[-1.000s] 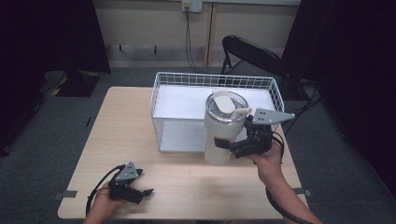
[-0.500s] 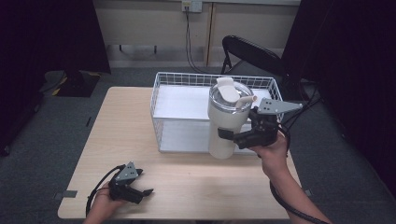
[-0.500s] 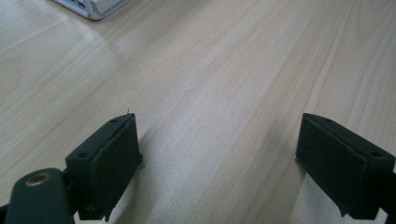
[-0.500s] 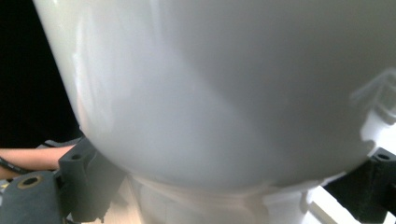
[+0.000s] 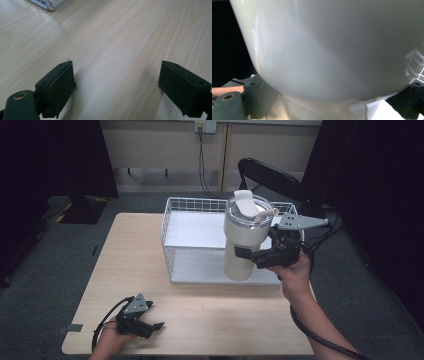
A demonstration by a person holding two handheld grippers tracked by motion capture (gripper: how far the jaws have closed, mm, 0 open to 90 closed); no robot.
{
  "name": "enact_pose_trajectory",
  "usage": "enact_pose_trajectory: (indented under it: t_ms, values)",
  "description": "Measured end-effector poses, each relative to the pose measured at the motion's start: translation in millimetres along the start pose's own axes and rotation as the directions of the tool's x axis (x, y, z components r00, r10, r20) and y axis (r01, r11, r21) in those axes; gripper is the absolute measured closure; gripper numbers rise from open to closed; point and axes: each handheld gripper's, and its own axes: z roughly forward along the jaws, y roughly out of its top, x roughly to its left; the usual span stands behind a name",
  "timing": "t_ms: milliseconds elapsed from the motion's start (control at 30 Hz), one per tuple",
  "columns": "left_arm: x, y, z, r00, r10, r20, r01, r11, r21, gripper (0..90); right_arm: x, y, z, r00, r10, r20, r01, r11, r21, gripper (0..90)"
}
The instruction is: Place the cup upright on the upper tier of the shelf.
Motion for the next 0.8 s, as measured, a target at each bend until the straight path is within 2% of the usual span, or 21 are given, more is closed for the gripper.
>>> enact_pose_trajectory:
  t_ms: [433,800]
  values:
    - [0.1,0.0,0.1,1.0,0.001,-0.001,-0.001,1.0,-0.003,12.8,1.0,21.4,3.3,0.9998,-0.015,0.015,0.015,1.0,-0.018,10.0]
    - [0.1,0.1,0.0,1.0,0.001,-0.001,-0.001,1.0,-0.003,12.7,-6.0,34.7,8.2,0.9988,-0.015,0.046,0.016,1.0,-0.024,10.0]
